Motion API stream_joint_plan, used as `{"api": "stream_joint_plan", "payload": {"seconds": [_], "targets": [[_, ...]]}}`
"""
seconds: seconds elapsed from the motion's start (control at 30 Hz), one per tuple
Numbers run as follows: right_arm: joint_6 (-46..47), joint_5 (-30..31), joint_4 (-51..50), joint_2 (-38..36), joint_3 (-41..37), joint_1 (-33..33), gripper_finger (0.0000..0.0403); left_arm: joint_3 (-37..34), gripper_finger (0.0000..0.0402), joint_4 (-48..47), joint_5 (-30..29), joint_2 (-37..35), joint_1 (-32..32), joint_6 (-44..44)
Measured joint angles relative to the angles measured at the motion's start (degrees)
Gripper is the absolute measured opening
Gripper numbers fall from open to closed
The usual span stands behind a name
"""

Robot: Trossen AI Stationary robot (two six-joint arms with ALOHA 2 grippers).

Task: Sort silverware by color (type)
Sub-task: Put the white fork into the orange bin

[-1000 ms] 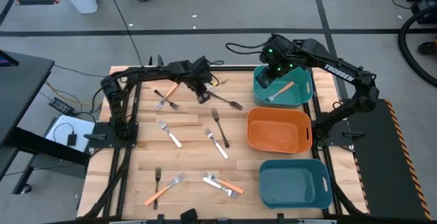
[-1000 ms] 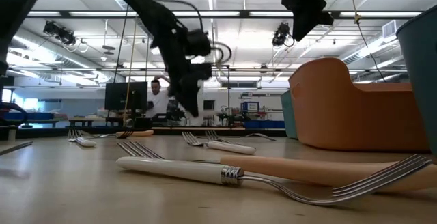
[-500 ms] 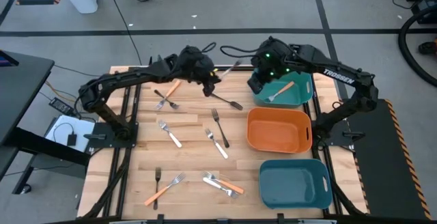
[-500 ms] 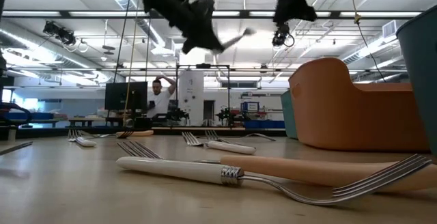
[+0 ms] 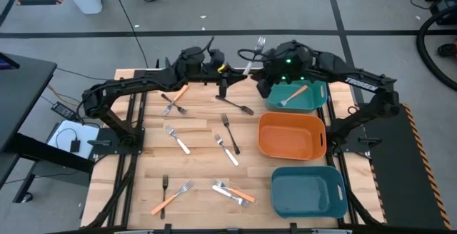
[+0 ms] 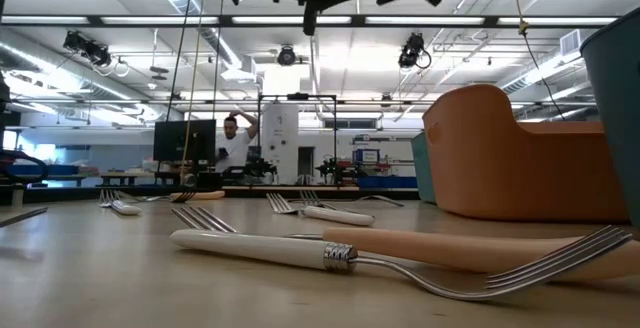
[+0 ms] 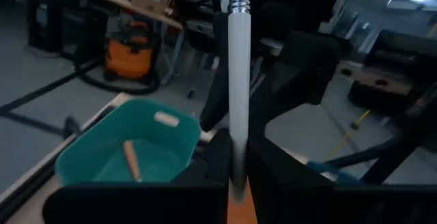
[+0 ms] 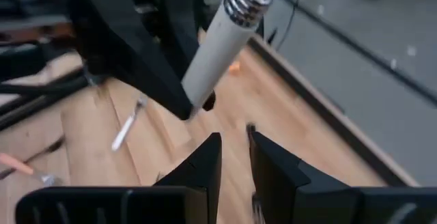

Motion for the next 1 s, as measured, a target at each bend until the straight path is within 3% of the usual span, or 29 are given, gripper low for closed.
{"api": "stream_joint_plan", "payload": {"seconds": [0.3,0.43,0.6,0.8,1.0], "targets": [[-2.25,1.09,11.50,-6.41,0.04,-0.81,0.0085,0.00,0.0037,5.55,2.85,-0.16,0.11,-2.60],[-2.27,0.83,14.53,-6.13,0.04,-0.87,0.0085,0.00,0.0037,5.78,4.05,-0.16,0.11,-2.55],[-2.27,-4.53,16.98,-4.22,0.02,-0.91,0.0085,0.00,0.0038,5.77,4.34,-0.16,0.08,-2.52],[-2.29,-4.04,18.12,-2.77,0.00,-1.31,0.0084,0.00,0.0038,5.25,4.87,-0.16,0.11,-2.68],[-2.84,-5.49,18.62,-2.84,0.02,-1.25,0.0040,0.00,0.0039,5.07,5.30,-0.16,0.10,-2.77]]}}
